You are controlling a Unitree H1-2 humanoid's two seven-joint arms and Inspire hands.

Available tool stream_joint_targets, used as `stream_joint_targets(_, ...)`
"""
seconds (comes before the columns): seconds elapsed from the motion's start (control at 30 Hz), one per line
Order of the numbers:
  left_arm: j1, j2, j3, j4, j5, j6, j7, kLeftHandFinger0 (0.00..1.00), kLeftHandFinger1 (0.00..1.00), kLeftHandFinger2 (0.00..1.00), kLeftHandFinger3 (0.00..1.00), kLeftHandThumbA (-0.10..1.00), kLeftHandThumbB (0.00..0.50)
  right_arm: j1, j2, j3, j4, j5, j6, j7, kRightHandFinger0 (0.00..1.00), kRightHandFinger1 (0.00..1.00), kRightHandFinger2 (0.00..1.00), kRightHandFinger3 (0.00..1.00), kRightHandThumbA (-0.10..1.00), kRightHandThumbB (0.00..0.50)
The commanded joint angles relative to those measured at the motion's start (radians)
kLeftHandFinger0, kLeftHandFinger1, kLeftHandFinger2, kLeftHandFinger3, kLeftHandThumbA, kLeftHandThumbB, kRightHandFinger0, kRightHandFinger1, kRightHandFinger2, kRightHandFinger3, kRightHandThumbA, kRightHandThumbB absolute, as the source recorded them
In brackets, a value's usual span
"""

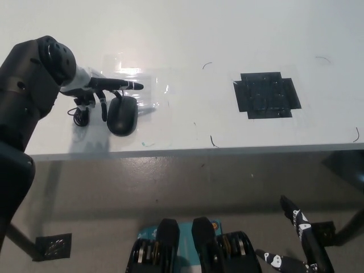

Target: The robot uses left hand to click on the left button of the black mouse, which is placed on the left area of the table

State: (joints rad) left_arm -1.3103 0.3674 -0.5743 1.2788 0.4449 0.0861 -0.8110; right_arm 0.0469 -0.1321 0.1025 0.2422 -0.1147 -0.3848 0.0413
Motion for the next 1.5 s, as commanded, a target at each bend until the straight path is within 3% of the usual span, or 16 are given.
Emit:
stream_joint_targets(0.0, -0.017, 0.008, 0.009, 0.014, 0.011, -0.016, 0.016, 0.0, 0.02, 0.41, 1.0, 1.0, 0.317, -0.016, -0.013, 0.0, -0.035, -0.014, -0.014, 0.008, 1.0, 1.0, 1.0, 1.0, 1.0, 0.162)
stream_joint_targets(0.3, -0.014, 0.012, 0.004, 0.009, 0.02, -0.011, 0.019, 0.0, 0.0, 0.25, 1.0, 1.0, 0.316, -0.014, -0.014, 0.0, -0.042, -0.01, -0.006, 0.012, 1.0, 1.0, 1.0, 1.0, 1.0, 0.167)
stream_joint_targets(0.43, -0.05, 0.029, 0.021, -0.016, 0.0, -0.027, -0.016, 0.0, 0.04, 0.35, 1.0, 1.0, 0.339, -0.017, -0.014, 0.0, -0.035, -0.012, -0.012, 0.011, 1.0, 1.0, 1.0, 1.0, 1.0, 0.16)
stream_joint_targets(0.6, -0.121, 0.067, 0.168, -0.073, -0.119, 0.075, -0.064, 0.0, 0.0, 0.12, 1.0, 1.0, 0.369, -0.014, -0.01, 0.0, -0.037, -0.014, -0.008, 0.009, 1.0, 1.0, 1.0, 1.0, 1.0, 0.159)
stream_joint_targets(0.67, -0.151, 0.114, 0.248, -0.199, -0.168, 0.13, -0.109, 0.04, 0.0, 0.05, 1.0, 1.0, 0.38, -0.011, -0.014, -0.002, -0.037, -0.016, -0.011, 0.008, 1.0, 1.0, 1.0, 1.0, 1.0, 0.166)
stream_joint_targets(0.8, -0.143, 0.174, 0.41, -0.512, -0.317, 0.286, -0.206, 0.0, 0.0, 0.0, 1.0, 1.0, 0.311, -0.006, -0.013, -0.006, -0.03, 0.001, -0.018, 0.011, 1.0, 1.0, 1.0, 1.0, 1.0, 0.164)
stream_joint_targets(0.9, -0.109, 0.195, 0.504, -0.768, -0.352, 0.38, -0.192, 0.0, 0.0, 0.06, 1.0, 1.0, 0.385, -0.001, -0.01, -0.007, -0.02, 0.014, -0.024, 0.014, 1.0, 1.0, 1.0, 1.0, 1.0, 0.168)
stream_joint_targets(0.97, -0.066, 0.224, 0.582, -0.986, -0.477, 0.384, -0.174, 0.0, 0.0, 0.06, 1.0, 1.0, 0.364, 0.005, -0.006, -0.006, -0.01, 0.015, -0.029, 0.012, 1.0, 1.0, 1.0, 1.0, 1.0, 0.177)
stream_joint_targets(1.1, 0.02, 0.364, 0.554, -1.23, -0.839, 0.384, -0.067, 0.0, 0.0, 0.0, 1.0, 1.0, 0.458, 0.016, -0.006, -0.005, -0.007, 0.004, -0.036, 0.006, 1.0, 1.0, 1.0, 1.0, 1.0, 0.145)
stream_joint_targets(1.17, 0.129, 0.451, 0.567, -1.456, -1.064, 0.384, 0.082, 0.0, 0.0, 0.0, 1.0, 1.0, 0.448, 0.023, -0.007, -0.006, -0.002, 0.0, -0.041, 0.002, 1.0, 1.0, 1.0, 1.0, 1.0, 0.146)
stream_joint_targets(1.23, 0.28, 0.477, 0.679, -1.654, -1.109, 0.384, 0.168, 0.0, 0.0, 0.0, 1.0, 1.0, 0.443, 0.03, -0.007, -0.006, -0.001, 0.011, -0.042, 0.008, 1.0, 1.0, 1.0, 1.0, 1.0, 0.149)
stream_joint_targets(1.27, 0.372, 0.459, 0.743, -1.754, -1.18, 0.384, 0.234, 0.0, 0.0, 0.0, 1.0, 1.0, 0.38, 0.034, -0.008, -0.004, 0.003, 0.012, -0.047, 0.01, 1.0, 1.0, 1.0, 1.0, 1.0, 0.148)
stream_joint_targets(1.37, 0.583, 0.44, 0.812, -1.985, -1.341, 0.384, 0.464, 0.0, 0.0, 0.0, 1.0, 1.0, 0.343, 0.042, -0.006, -0.001, 0.01, 0.007, -0.05, 0.008, 1.0, 1.0, 1.0, 1.0, 1.0, 0.148)
stream_joint_targets(1.4, 0.668, 0.357, 0.877, -2.029, -1.386, 0.384, 0.415, 0.18, 0.22, 0.32, 1.0, 1.0, 0.297, 0.043, -0.003, -0.001, 0.014, 0.008, -0.051, 0.007, 1.0, 1.0, 1.0, 1.0, 1.0, 0.151)
stream_joint_targets(1.43, 0.755, 0.297, 0.904, -2.071, -1.385, 0.368, 0.39, 0.58, 0.58, 0.59, 1.0, 1.0, 0.369, 0.042, -0.001, -0.002, 0.017, 0.007, -0.052, 0.004, 1.0, 1.0, 1.0, 1.0, 1.0, 0.158)
stream_joint_targets(1.47, 0.882, 0.219, 0.915, -2.126, -1.334, 0.306, 0.353, 1.0, 0.95, 0.99, 1.0, 1.0, 0.469, 0.043, 0.001, -0.003, 0.022, 0.006, -0.056, 0.001, 1.0, 1.0, 1.0, 1.0, 1.0, 0.158)
